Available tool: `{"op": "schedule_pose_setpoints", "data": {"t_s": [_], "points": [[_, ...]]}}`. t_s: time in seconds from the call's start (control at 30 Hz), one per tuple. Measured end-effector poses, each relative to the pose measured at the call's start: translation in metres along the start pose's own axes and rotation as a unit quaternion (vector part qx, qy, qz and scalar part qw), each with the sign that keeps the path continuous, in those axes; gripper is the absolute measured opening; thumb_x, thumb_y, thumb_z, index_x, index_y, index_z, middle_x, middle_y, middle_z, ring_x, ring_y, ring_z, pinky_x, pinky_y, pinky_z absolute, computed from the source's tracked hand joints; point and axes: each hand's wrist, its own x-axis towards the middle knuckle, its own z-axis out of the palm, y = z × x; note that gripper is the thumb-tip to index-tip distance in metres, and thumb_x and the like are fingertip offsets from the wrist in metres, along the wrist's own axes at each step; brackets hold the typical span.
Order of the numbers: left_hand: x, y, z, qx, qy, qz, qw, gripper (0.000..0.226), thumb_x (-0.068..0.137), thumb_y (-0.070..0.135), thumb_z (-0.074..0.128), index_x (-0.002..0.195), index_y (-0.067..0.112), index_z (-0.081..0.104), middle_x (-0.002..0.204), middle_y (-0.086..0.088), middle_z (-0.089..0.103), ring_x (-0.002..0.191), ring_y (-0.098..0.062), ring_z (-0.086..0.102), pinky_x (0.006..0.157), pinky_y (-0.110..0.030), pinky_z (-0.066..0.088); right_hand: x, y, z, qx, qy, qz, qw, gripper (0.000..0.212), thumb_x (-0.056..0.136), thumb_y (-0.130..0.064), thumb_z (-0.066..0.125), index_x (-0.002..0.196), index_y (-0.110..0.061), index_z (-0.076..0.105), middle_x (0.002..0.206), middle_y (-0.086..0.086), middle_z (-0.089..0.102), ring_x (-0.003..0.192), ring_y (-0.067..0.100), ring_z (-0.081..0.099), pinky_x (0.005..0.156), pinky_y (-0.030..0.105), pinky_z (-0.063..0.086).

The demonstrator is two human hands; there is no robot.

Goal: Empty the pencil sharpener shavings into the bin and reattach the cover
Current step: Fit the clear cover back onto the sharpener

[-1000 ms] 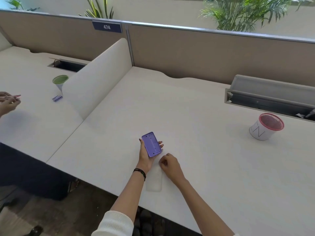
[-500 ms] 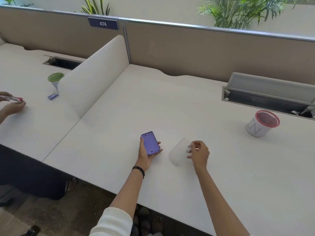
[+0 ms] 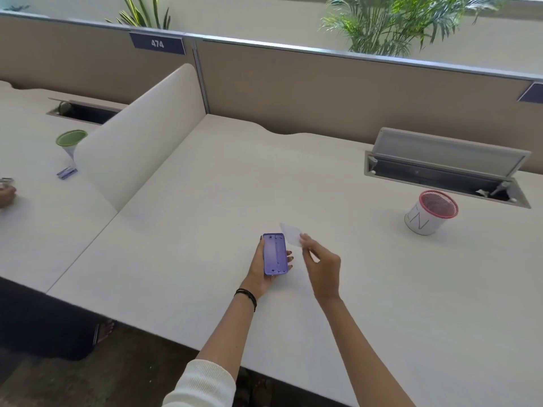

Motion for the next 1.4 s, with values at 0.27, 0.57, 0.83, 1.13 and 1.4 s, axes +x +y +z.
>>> {"op": "schedule_pose_setpoints", "data": {"t_s": [0.27,0.57,0.83,1.13,1.4], "points": [[0.005,0.001,0.001,0.036,0.026,-0.006,0.999,0.052,0.096,0.055,0.023,0.099,0.022,0.062,0.07,0.001,0.073,0.057,-0.014,0.065,0.051,-0.023,0.051,-0.026,0.007,0.011,-0.067,-0.102,-0.121,0.985,0.021,0.072,0.006,0.074,0.088,-0.008,0.072,0.103,0.005,0.073,0.104,0.017,0.065,0.076,0.026,0.057],[0.013,-0.003,-0.003,0.049,0.015,-0.011,0.999,0.055,0.096,0.056,0.022,0.109,0.017,0.06,0.087,-0.008,0.07,0.068,-0.018,0.067,0.056,-0.026,0.056,-0.026,0.007,0.014,-0.1,-0.11,-0.164,0.975,0.014,0.074,-0.004,0.07,0.087,-0.009,0.072,0.099,0.003,0.075,0.099,0.018,0.067,0.064,0.028,0.061],[0.015,-0.003,-0.005,0.04,-0.001,-0.002,0.999,0.048,0.099,0.048,0.02,0.097,0.019,0.058,0.059,0.003,0.072,0.048,-0.01,0.066,0.045,-0.02,0.052,-0.024,0.003,0.016,-0.102,-0.079,-0.195,0.972,0.012,0.074,-0.003,0.067,0.084,-0.009,0.07,0.1,0.003,0.075,0.1,0.018,0.067,0.058,0.024,0.059],[0.01,-0.001,-0.006,0.048,-0.024,-0.004,0.999,0.064,0.098,0.053,0.013,0.133,0.009,0.044,0.087,-0.011,0.071,0.084,-0.024,0.064,0.065,-0.031,0.058,-0.036,0.012,0.016,-0.11,-0.103,-0.199,0.968,0.012,0.074,-0.003,0.07,0.083,-0.011,0.072,0.099,0.002,0.075,0.102,0.014,0.065,0.062,0.026,0.06],[0.012,0.001,-0.006,0.044,-0.004,-0.012,0.999,0.054,0.098,0.051,0.02,0.126,0.014,0.048,0.074,-0.002,0.075,0.062,-0.016,0.069,0.054,-0.027,0.056,-0.029,0.01,0.017,-0.082,-0.066,-0.191,0.976,0.012,0.084,-0.013,0.057,0.088,-0.011,0.068,0.101,0.004,0.074,0.101,0.019,0.067,0.069,0.025,0.059]]}}
